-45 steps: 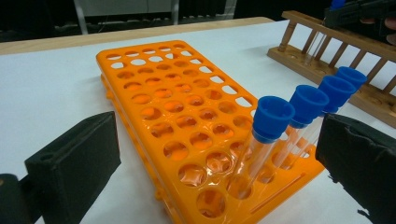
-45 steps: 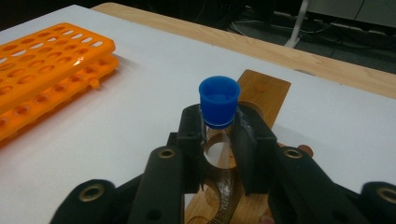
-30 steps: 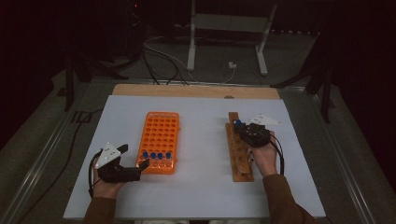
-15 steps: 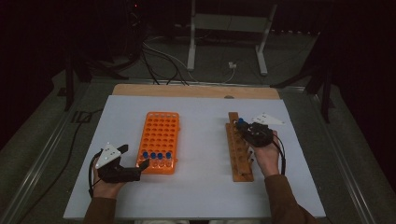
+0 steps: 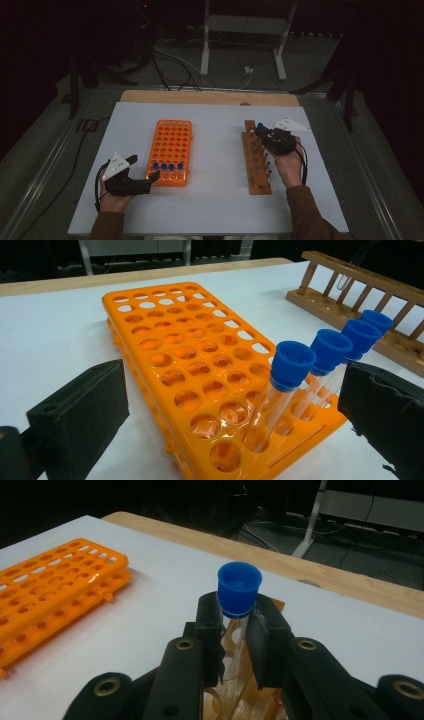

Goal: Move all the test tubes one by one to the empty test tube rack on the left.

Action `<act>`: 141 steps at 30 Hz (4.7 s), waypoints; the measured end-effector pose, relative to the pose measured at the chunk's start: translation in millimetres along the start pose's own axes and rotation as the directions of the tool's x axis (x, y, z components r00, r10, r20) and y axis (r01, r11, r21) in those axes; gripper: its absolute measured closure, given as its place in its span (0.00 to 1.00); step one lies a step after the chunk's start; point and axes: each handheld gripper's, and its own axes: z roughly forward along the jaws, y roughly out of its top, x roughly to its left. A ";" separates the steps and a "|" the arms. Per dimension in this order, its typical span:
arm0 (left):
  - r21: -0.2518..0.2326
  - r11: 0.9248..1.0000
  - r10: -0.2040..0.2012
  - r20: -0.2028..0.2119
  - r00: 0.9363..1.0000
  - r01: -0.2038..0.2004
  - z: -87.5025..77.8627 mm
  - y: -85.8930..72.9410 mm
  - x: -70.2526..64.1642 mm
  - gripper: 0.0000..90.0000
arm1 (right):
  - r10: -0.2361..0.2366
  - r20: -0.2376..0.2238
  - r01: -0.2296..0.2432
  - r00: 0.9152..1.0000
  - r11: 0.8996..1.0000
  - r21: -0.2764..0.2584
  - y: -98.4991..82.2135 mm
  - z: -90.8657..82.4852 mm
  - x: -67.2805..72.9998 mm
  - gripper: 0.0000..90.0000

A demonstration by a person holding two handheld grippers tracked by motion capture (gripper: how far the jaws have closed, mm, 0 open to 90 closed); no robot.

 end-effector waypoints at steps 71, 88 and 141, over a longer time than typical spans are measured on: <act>-0.005 1.000 0.022 -0.014 1.000 -0.022 0.1 6.5 -7.1 0.01 | -0.059 -0.162 0.050 0.985 0.997 -0.055 31.0 -1.0 57.2 0.86; -0.033 0.998 0.061 0.046 0.997 -0.060 6.5 31.9 -25.7 0.01 | -0.074 -0.215 0.064 0.974 0.997 -0.052 39.9 4.4 78.7 0.86; -0.034 0.978 0.209 0.114 0.971 -0.206 74.1 84.7 -100.1 0.65 | -0.083 -0.401 0.082 0.913 0.996 -0.020 55.4 8.6 137.1 0.86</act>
